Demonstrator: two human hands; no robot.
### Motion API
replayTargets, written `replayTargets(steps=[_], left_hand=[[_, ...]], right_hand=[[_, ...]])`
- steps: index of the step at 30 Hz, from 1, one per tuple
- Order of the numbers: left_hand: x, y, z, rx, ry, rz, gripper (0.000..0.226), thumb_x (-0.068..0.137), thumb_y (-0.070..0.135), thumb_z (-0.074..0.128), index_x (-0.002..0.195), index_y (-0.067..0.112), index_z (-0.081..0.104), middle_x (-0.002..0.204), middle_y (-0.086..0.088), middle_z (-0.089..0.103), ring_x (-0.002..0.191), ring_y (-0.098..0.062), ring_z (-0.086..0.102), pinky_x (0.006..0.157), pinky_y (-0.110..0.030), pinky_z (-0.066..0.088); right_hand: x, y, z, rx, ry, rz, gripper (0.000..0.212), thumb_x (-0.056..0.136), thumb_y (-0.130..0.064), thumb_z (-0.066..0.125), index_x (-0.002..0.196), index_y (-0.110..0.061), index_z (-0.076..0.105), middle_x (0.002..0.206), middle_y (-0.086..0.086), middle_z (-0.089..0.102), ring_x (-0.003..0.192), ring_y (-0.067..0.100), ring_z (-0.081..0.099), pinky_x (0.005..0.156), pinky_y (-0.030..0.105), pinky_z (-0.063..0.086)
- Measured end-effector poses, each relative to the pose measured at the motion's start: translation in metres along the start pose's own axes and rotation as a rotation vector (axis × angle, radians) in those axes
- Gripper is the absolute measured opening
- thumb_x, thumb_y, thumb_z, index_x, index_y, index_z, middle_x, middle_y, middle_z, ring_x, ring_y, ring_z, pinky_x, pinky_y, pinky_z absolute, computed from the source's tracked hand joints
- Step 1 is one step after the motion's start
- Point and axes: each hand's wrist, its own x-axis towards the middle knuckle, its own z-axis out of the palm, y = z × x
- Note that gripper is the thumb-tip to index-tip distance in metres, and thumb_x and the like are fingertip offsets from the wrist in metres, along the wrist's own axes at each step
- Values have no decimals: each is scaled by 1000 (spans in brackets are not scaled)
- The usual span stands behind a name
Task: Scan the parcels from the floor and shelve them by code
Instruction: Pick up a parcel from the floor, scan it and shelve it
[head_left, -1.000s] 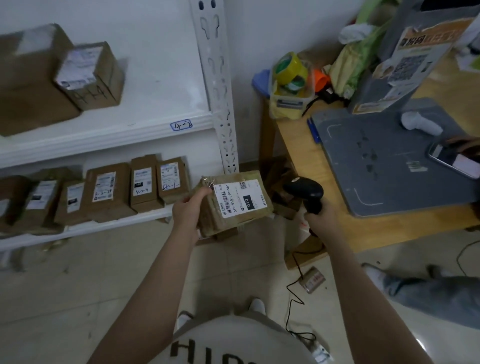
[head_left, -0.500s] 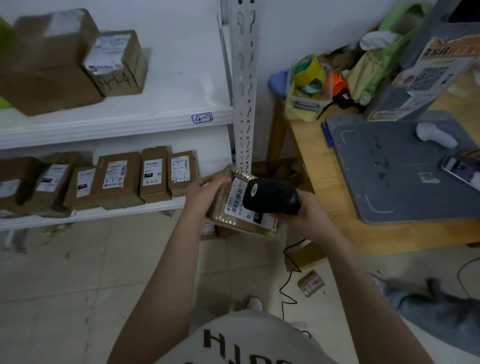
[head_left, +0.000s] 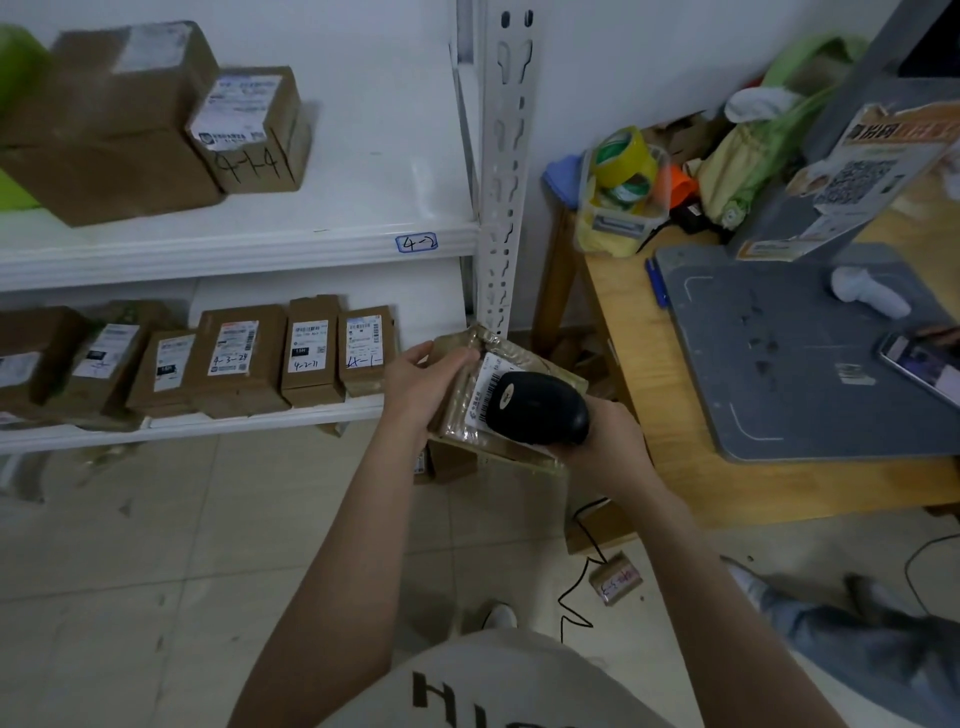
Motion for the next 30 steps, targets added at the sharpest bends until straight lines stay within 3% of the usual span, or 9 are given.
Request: replayTargets(steps=[7,18,21,25,28,30], left_hand=[[-1,-2,1,15,3,12,80,78,27,83,147,17,44,120,-7,64,93,-21,68,75,-35,57],[-1,-7,4,-11,48,15,85,72,28,88,146,15,47,123,-7,65,100,-24,70,92,-45,58],[-3,-9,12,-12,107,48,68,70,30,89,130,20,56,114,-1,68,100,-21,70,93,-44,58],[-7,-13,27,-2,171,105,78,52,47,89,122,24,63,111,6,69,101,-18,69,92,-43,58],[-6,-17,38,-15,202,142,36,68,34,89,91,36,61,100,11,67,98,-15,68,84,-35,57],[-6,-19,45,4,197,177,33,74,28,87,86,37,58,96,13,65,95,-14,67,78,-31,56]], right_hand=[[-1,-3,1,-60,32,11,19,86,-20,73,85,-27,56,75,-10,62,75,13,65,68,27,51],[-1,9,4,26,34,62,16,87,-20,72,87,-26,58,73,-15,58,74,8,61,70,27,51],[-2,28,2,156,133,124,17,85,-17,73,87,-27,59,77,-11,64,75,8,65,68,28,53],[-4,72,-4,328,328,283,13,85,-14,70,89,-21,59,76,-7,63,72,9,62,61,27,46],[0,112,-8,297,405,391,11,86,-8,66,92,-14,58,72,-4,60,67,13,60,59,27,41],[3,135,-11,251,408,529,17,84,-4,64,99,-10,57,75,1,58,72,22,60,61,29,42]])
